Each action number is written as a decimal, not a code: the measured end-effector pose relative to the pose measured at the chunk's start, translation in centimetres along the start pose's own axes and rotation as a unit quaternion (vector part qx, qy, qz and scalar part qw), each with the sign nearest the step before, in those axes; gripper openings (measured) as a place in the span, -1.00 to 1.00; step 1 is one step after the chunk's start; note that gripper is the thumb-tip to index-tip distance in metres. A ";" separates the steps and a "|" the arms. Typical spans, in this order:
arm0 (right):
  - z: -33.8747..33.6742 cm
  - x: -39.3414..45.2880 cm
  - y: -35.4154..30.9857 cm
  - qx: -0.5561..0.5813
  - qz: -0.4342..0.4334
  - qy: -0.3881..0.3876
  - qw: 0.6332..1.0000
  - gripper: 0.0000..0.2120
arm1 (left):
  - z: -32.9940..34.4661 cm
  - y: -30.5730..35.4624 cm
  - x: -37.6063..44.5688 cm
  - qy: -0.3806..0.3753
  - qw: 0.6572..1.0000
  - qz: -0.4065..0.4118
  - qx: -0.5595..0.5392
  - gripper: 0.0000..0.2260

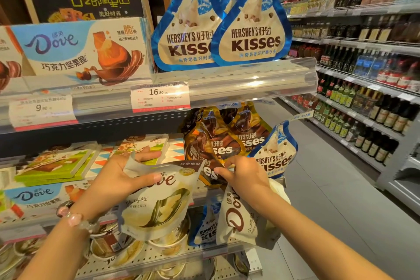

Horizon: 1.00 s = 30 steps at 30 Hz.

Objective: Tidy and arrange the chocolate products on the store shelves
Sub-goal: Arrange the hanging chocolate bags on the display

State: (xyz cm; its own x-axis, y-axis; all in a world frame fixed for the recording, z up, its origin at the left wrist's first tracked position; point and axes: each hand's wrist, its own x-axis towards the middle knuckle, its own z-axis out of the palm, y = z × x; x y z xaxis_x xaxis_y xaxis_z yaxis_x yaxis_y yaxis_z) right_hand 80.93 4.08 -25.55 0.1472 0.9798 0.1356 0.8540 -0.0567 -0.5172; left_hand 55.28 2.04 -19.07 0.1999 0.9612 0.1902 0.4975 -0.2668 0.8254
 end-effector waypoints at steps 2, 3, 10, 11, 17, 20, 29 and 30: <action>-0.2 -0.3 0.3 0.018 -0.002 0.014 1.000 -0.50 | 0.3 0.3 -0.2 0.020 1.000 -0.009 -0.019 -0.66; -0.3 -0.5 0.5 0.028 -0.005 0.019 0.999 -0.48 | 0.4 0.5 -0.3 0.028 0.999 -0.012 -0.030 -0.67; -2.5 -2.7 2.3 0.102 -0.053 0.093 0.989 -0.53 | 1.3 3.2 -0.5 0.068 0.995 0.052 0.053 -0.77; -2.9 -2.9 2.7 0.119 -0.057 0.101 0.986 -0.59 | 1.5 3.7 -0.5 0.072 0.993 0.068 0.070 -0.78; -5.9 -3.4 5.2 0.262 -0.008 0.179 0.948 -0.66 | 2.4 6.6 -0.2 0.070 0.978 0.166 0.101 -0.77; -7.1 -2.6 6.6 0.268 0.015 0.205 0.941 -0.56 | 2.9 7.8 0.4 0.060 0.971 0.204 0.110 -0.82; -8.5 1.5 10.1 0.232 0.056 0.122 0.963 -0.32 | 4.7 9.2 2.0 0.033 0.970 0.222 0.091 -0.68; -8.5 1.9 10.4 0.221 0.055 0.103 0.968 -0.33 | 4.8 9.3 2.0 0.031 0.971 0.220 0.090 -0.67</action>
State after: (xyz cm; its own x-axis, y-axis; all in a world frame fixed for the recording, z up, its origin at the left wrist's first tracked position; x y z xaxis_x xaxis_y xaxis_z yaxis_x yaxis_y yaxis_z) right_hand 94.33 3.74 -23.42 0.3602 0.9108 0.2016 0.5370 -0.0257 -0.8432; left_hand 64.38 1.17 -13.61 0.3782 0.7519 0.5400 0.5161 -0.6555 0.5513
